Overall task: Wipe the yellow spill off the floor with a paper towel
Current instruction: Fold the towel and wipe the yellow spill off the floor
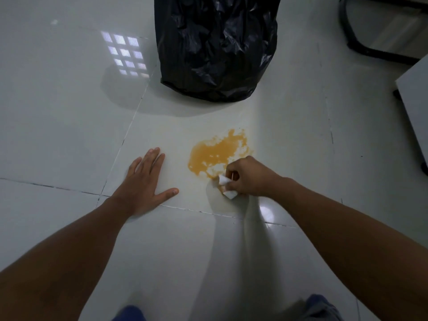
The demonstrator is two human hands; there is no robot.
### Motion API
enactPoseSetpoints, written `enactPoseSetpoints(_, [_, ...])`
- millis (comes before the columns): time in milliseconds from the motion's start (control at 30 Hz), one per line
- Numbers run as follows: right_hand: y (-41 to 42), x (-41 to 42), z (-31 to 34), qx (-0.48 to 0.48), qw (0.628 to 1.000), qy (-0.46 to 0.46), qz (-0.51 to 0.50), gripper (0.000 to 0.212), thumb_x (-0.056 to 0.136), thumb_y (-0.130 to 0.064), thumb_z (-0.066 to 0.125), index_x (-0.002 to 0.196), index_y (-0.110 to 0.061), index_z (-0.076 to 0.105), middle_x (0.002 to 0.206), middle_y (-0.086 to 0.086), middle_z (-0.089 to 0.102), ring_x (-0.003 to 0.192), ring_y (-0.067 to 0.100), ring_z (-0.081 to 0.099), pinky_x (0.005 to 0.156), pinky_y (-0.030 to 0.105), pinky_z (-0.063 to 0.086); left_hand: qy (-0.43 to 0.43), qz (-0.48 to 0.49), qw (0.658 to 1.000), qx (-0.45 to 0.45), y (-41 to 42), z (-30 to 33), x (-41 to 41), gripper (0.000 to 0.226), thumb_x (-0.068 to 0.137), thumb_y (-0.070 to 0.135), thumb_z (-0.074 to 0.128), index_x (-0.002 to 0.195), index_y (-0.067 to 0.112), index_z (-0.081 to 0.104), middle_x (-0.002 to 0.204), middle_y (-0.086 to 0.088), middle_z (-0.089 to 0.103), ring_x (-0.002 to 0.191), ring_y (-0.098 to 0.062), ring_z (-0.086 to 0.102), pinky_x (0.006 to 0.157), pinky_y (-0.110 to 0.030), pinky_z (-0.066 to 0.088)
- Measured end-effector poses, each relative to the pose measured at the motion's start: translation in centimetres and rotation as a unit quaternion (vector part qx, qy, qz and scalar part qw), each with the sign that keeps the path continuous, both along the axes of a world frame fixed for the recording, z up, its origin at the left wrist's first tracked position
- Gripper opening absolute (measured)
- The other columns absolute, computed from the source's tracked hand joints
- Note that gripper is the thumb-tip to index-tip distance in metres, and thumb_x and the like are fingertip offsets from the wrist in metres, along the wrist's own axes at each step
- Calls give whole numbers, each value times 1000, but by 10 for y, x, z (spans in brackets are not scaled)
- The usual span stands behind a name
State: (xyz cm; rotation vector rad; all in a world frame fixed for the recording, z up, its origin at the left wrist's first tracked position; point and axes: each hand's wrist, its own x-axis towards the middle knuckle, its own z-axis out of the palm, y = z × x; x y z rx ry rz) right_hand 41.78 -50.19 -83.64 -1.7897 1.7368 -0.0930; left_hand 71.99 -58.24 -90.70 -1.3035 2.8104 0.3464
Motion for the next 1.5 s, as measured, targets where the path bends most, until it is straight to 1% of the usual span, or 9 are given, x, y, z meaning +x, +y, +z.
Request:
enactPoseSetpoints(233, [4, -9, 15, 187, 972, 40, 134, 19, 74, -22, 81, 73, -10, 66, 60, -1, 66, 45, 9, 63, 51, 25, 56, -4, 1, 1000, -1, 1, -1, -1, 111, 83, 87, 15, 157, 4, 16, 168, -14, 8, 156, -25, 4, 125, -49, 11])
enactPoseSetpoints(367, [14, 32, 6, 135, 980, -4, 148, 18, 76, -21, 79, 68, -12, 64, 55, -5, 60, 37, 1, 54, 49, 26, 54, 4, 9, 1000, -8, 2, -1, -3, 111, 84, 86, 17, 156, 3, 20, 167, -16, 12, 156, -28, 9, 124, -49, 13])
enactPoseSetpoints(567, [-1, 35, -14, 9, 1000, -24, 8, 18, 78, -23, 73, 76, -6, 69, 73, 8, 66, 70, 22, 57, 59, 29, 40, -4, 13, 1000, 0, 3, -1, -4, 127, 72, 96, 22, 158, 4, 14, 169, -13, 3, 156, -23, -3, 125, -45, 5])
enactPoseSetpoints(700, [-4, 16, -17, -75, 995, -16, -63, 30, 83, -22, 68, 57, -20, 52, 61, -5, 45, 66, 18, 44, 54, 26, 27, -5, 14, 1000, -6, 5, 2, -5, 125, 73, 93, 32, 159, 5, 11, 169, -9, 3, 156, -19, -3, 126, -44, 8])
enactPoseSetpoints(833, [13, -12, -22, -187, 978, 19, -86, 14, 87, -17, 61, 81, -8, 69, 75, -2, 45, 62, 20, 47, 58, 29, 35, -8, -14, 999, -28, 0, 6, -6, 121, 75, 92, 31, 159, 8, 12, 169, -6, 9, 156, -17, 3, 125, -42, 11])
enactPoseSetpoints(933, [22, -27, -28, -204, 973, 50, -97, 17, 87, -16, 59, 94, -10, 74, 84, 4, 52, 63, 25, 55, 55, 32, 46, -2, -17, 999, -34, -12, 10, -14, 119, 76, 91, 31, 159, 8, 11, 170, -6, 7, 156, -18, 2, 125, -42, 10])
enactPoseSetpoints(1067, [34, -28, -36, -204, 974, 88, -50, 23, 90, -18, 59, 109, -12, 70, 90, 7, 53, 79, 26, 55, 58, 31, 45, -12, -20, 999, -23, -23, 14, -29, 124, 74, 94, 27, 160, 8, 5, 170, -4, -1, 156, -18, -4, 126, -44, 7])
enactPoseSetpoints(1333, [59, -20, -38, -201, 979, 17, -24, 22, 85, -20, 65, 105, -15, 73, 84, 5, 56, 64, 24, 55, 54, 29, 47, -18, -27, 999, -9, -22, 5, -37, 130, 69, 99, 26, 160, 8, 5, 170, -5, 0, 156, -18, -4, 126, -45, 9])
enactPoseSetpoints(1500, [57, -36, -39, -208, 975, 37, -67, 18, 86, -20, 66, 101, -14, 74, 85, 5, 58, 65, 22, 56, 58, 23, 46, -26, -23, 999, -23, -20, 7, -35, 131, 67, 100, 29, 160, 10, 7, 170, -2, 2, 156, -16, -2, 126, -48, 9])
